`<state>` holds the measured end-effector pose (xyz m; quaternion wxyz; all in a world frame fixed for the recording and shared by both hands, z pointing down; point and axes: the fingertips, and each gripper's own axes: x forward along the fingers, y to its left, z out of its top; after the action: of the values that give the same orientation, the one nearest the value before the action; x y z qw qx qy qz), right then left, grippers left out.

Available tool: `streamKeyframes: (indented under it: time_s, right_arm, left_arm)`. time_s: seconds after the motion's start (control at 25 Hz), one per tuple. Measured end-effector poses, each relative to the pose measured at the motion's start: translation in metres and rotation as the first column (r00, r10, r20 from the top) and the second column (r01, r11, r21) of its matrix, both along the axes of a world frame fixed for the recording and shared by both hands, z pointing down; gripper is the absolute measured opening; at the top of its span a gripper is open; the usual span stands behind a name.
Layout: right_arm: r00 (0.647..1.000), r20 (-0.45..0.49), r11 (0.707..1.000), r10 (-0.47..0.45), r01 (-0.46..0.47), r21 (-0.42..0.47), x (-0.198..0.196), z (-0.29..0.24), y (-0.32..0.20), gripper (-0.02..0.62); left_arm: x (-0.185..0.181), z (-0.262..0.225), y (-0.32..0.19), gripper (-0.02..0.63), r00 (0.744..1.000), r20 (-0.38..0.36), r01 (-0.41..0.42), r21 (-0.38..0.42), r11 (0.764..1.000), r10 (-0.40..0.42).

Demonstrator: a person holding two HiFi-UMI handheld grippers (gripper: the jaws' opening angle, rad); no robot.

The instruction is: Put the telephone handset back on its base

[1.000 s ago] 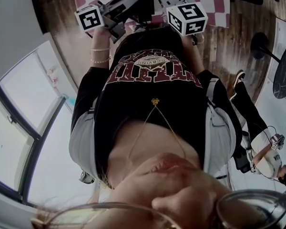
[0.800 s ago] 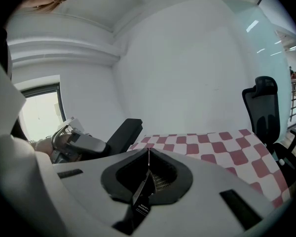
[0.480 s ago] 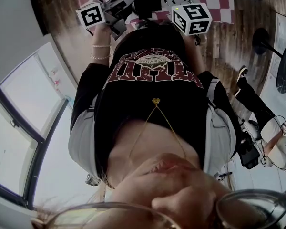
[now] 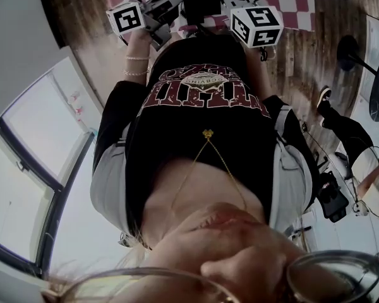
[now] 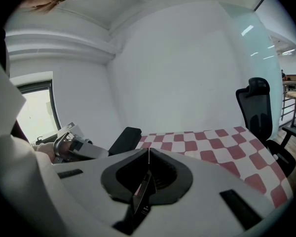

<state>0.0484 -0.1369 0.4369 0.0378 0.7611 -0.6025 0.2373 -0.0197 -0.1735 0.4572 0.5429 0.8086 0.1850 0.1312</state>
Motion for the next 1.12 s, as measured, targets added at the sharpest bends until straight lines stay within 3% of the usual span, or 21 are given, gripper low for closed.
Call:
streamKeyframes:
  time_s: [0.68,1.12]
  right_arm:
    - [1.000,0.001,0.999,0.028,-0.028,-0.021,0.005,0.005,0.004,0.021]
    - [1.000,0.010,0.999,0.030,-0.029,-0.045,0.010,0.012,0.013,0.021]
  left_arm:
    - [0.001,0.037,-0.011,0.077,0.999,0.036,0.035,0.000,0.999,-0.035]
    - [-0.002,0.069,-0.009,0.077,0.993,0.100,0.056,0.005,0.998,-0.056]
